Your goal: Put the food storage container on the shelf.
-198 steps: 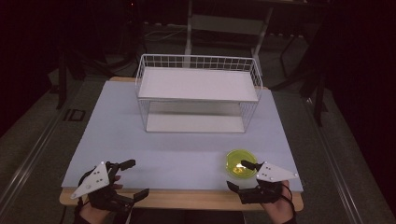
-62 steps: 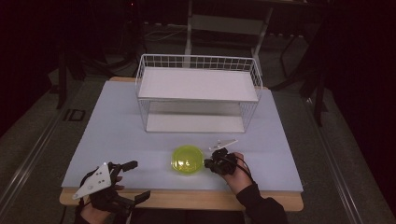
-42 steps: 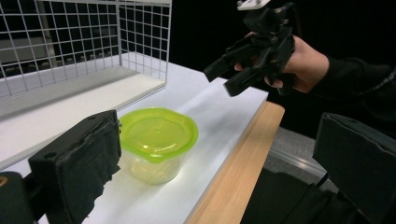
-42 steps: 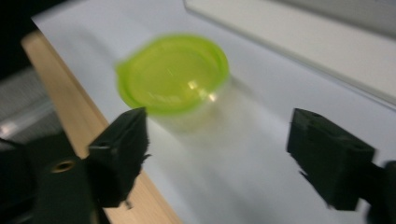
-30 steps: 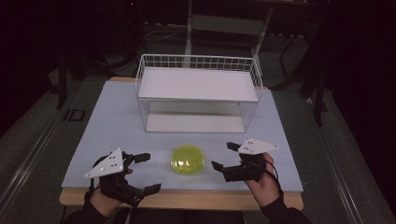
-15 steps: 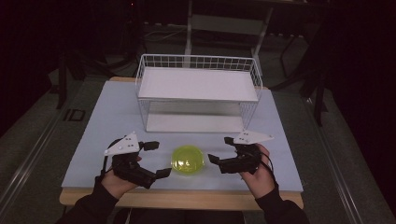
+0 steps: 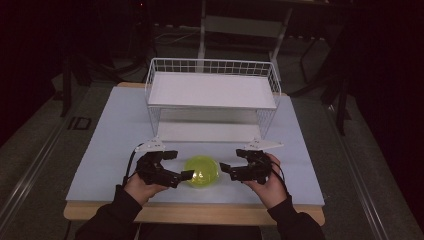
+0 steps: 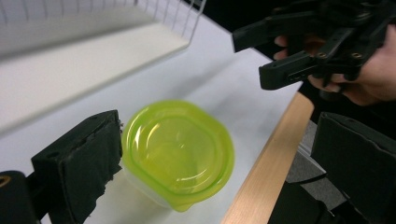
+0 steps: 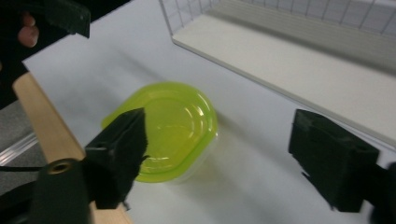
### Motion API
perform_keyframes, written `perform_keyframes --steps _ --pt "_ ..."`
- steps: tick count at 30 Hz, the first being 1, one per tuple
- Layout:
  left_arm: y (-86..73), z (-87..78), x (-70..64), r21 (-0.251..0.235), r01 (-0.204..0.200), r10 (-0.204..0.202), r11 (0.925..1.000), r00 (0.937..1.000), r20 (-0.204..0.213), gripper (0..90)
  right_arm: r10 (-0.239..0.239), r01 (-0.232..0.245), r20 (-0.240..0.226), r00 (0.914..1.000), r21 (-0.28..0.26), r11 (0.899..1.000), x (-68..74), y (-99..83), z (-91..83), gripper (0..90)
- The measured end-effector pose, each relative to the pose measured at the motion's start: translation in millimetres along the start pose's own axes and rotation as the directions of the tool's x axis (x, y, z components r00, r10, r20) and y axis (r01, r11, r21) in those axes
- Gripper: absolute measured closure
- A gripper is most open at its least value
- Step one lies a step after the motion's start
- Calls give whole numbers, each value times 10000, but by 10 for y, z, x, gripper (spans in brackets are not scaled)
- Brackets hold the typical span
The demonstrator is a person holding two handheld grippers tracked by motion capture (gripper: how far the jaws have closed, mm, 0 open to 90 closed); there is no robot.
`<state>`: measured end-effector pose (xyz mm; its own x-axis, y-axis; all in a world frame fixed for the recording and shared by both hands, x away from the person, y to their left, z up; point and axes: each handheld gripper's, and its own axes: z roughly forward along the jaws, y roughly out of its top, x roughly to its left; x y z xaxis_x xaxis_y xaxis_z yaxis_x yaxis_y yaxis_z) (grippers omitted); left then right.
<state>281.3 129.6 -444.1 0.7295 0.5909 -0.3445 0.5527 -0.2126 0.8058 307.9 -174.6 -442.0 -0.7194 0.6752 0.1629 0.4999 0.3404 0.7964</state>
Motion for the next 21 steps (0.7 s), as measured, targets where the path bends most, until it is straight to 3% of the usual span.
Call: perform_keyframes --steps 4,7,9,11,14,18,21 --pt "-50 105 61 322 768 -756 9965 9964 -382 69 464 -456 -212 9987 361 9983 -40 -40 70 306" --pt "-79 148 118 372 1402 -1383 9894 9892 -479 122 1307 -1278 -377 9907 708 9893 -87 -60 129 357" --pt "-97 175 143 473 1654 -1623 9851 9847 -630 153 1923 -1878 -439 9803 914 9780 -115 -67 164 417" --pt "-112 200 162 677 1841 -1787 9806 9807 -790 181 2740 -2661 -652 9595 1085 9578 -134 -70 195 458" --pt "-139 243 184 915 2250 -2151 9700 9707 -1070 250 3428 -3287 -755 9364 1541 9318 -135 -78 269 514" --pt "-182 287 202 1160 2575 -2413 9593 9607 -1372 318 3954 -3741 -738 9155 2053 9044 -125 -96 378 583" --pt "-211 308 218 1331 2876 -2688 9485 9526 -1426 351 4085 -3863 -589 9108 2270 8940 -126 -117 428 605"
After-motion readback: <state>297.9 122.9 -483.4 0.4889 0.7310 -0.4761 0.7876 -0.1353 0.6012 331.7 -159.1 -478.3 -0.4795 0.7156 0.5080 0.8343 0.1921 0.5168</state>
